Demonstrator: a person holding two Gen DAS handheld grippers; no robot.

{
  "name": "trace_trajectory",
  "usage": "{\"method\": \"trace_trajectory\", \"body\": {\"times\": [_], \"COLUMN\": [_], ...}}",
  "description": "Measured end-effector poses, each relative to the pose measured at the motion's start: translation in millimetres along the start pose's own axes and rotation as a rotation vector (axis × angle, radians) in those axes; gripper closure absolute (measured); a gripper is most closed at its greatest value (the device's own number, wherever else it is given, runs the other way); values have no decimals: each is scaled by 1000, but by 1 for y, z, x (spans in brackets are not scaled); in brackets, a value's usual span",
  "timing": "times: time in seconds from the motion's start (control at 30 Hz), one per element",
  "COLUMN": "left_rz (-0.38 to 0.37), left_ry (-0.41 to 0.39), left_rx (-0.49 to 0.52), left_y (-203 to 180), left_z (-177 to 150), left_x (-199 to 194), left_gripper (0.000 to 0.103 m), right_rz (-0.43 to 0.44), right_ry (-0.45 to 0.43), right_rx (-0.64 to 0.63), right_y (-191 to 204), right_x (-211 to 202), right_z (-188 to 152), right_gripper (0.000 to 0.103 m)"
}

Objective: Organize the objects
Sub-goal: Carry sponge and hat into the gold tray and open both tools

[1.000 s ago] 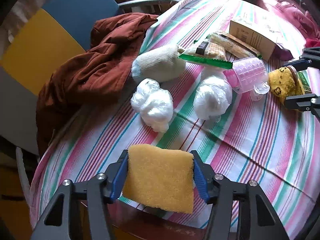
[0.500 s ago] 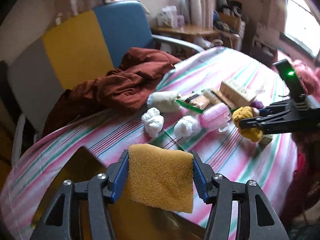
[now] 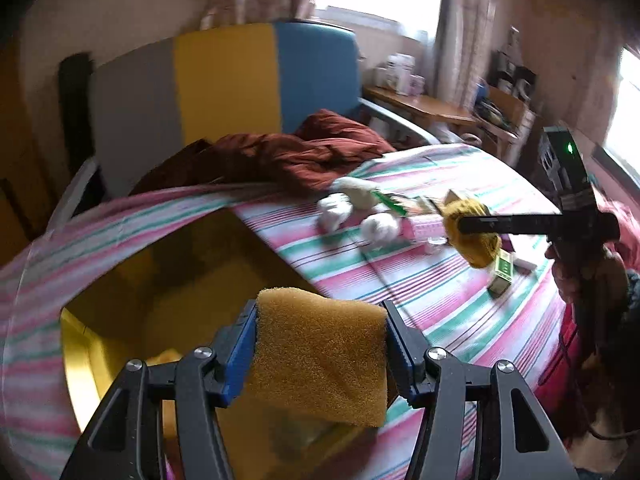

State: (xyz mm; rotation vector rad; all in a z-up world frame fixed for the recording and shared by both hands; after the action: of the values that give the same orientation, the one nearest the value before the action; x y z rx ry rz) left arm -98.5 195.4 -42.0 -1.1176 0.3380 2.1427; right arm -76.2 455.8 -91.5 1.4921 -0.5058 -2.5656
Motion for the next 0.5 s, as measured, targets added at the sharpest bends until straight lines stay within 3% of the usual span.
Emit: {"method": "trace_trajectory", "body": {"times": [0.27, 0.4, 0.5], "left_rz": [81, 114, 129], "left_ry": [-30, -43, -52], "left_rx": [-203, -294, -342], "left_y": [53, 86, 105], "left_z": [-49, -70, -79], "left_x": [-31, -44, -50], "left_gripper": [44, 44, 43], "right_rz": [-87, -44, 19], "right_ry": [59, 30, 14], "right_rx": [-136, -119, -157], "right_y": [33, 57, 98], "right_x": [14, 6, 4], "right_z": [-20, -19, -19], "right_gripper": [61, 61, 61]}}
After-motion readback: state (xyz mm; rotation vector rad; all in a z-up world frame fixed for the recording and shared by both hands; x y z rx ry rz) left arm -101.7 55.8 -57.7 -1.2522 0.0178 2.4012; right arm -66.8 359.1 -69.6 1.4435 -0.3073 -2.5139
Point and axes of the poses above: each gripper's, at about its wrist camera, not at the fingertips, and x roughly the way its jaws point, y to its left, z to its top, the point moved 5 cm from there along x, roughly the way its jaws point, and after that the axes turned 8 degrees about y, right-handed, at the moved point
